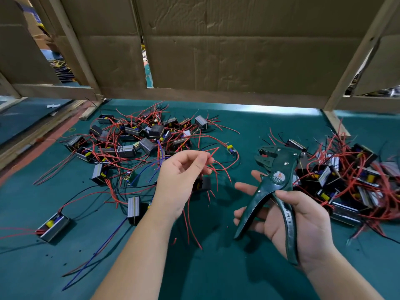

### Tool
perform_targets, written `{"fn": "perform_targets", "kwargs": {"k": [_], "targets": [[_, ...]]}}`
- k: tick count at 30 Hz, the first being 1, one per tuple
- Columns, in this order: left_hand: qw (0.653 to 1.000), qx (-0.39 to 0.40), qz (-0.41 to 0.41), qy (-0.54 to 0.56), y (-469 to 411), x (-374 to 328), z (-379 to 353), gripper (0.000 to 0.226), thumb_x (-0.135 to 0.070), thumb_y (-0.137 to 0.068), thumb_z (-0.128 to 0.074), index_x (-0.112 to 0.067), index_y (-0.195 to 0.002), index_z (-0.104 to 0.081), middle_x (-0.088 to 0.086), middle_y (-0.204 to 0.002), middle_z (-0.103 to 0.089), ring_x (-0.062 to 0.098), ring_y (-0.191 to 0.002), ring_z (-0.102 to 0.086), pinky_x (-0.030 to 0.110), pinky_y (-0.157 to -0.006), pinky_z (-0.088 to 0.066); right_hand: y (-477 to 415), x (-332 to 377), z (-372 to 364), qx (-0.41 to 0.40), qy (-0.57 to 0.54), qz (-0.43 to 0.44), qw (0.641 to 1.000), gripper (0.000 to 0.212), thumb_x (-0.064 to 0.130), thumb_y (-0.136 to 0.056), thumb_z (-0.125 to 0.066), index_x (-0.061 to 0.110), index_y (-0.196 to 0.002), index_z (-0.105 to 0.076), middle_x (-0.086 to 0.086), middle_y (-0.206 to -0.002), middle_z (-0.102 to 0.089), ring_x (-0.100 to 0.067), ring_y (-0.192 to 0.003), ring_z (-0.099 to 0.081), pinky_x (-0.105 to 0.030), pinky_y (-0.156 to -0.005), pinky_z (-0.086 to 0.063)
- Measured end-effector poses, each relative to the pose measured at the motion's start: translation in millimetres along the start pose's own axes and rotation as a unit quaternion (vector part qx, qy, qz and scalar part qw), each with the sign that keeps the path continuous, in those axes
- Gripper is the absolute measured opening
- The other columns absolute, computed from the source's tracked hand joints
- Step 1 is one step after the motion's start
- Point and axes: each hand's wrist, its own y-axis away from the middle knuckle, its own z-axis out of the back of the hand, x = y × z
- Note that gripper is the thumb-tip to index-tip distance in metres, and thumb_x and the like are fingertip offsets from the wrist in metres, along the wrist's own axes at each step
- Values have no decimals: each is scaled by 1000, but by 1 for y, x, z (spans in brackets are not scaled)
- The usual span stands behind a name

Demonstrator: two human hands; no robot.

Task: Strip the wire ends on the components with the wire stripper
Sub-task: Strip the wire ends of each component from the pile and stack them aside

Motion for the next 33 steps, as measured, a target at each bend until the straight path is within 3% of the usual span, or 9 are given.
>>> {"fn": "perform_targets", "kwargs": {"k": [2,4,12,15,17,20,25,29,33], "targets": [[998,49,-15,-27,2,-3,2,17,-20,-76,-68,-15,-92,-69,-5,-82,-74,3,-71,-64,13,-68,-49,0,1,-1,14,4,-5,1000,95,37,-46,-80,6,-130,-49,-34,-113,-62,-43,-71,-64,-53,-64,-55],[996,71,-20,-45,4,-4,2,16,-13,-83,-65,-18,-97,-70,-5,-87,-75,1,-72,-64,12,-69,-48,0,0,-2,21,10,-11,1000,101,35,-40,-85,6,-130,-49,-36,-111,-62,-43,-71,-64,-53,-65,-55],[997,80,-1,-13,14,-8,-4,13,-8,-97,-51,-10,-95,-63,6,-67,-72,11,-54,-61,19,-57,-49,3,0,-7,77,-12,-49,996,88,31,-48,-85,2,-126,-57,-36,-104,-62,-45,-73,-62,-56,-69,-53],[996,87,19,-5,16,-9,-4,12,-14,-100,-47,-12,-99,-59,6,-75,-73,14,-54,-59,20,-60,-49,5,-1,-7,112,-23,-58,992,78,29,-55,-83,-2,-122,-58,-34,-104,-62,-44,-74,-62,-56,-70,-53],[996,87,24,-8,16,-9,-5,14,-13,-98,-50,-13,-96,-64,2,-82,-72,15,-56,-60,21,-61,-49,5,-1,-8,118,-17,-67,991,77,30,-56,-83,-4,-120,-58,-34,-106,-62,-44,-73,-62,-56,-70,-53],[995,75,8,-61,17,-8,-7,20,-12,-94,-56,-23,-93,-73,-11,-71,-65,10,-61,-57,22,-65,-49,4,-2,-9,110,-3,-73,991,77,31,-54,-84,-6,-117,-59,-34,-108,-62,-45,-73,-62,-56,-69,-53],[997,40,-1,-60,18,-7,-9,17,-12,-92,-60,-21,-93,-75,-12,-66,-61,6,-56,-49,18,-54,-41,5,-3,-8,114,5,-34,993,65,32,-60,-80,0,-114,-64,-31,-107,-63,-44,-74,-62,-55,-70,-52],[999,46,0,-25,18,-8,-9,22,-9,-92,-60,-22,-86,-76,0,-72,-66,5,-49,-46,15,-46,-36,4,-1,-6,87,28,-42,995,71,33,-55,-84,-2,-114,-63,-34,-106,-63,-44,-72,-62,-55,-68,-52],[993,119,21,12,20,-13,-6,10,-17,-83,-68,-21,-85,-77,3,-68,-70,3,-46,-50,11,-45,-35,1,-2,-6,40,70,-58,995,85,30,-45,-87,-5,-117,-58,-36,-103,-63,-43,-68,-62,-56,-66,-53]]}}
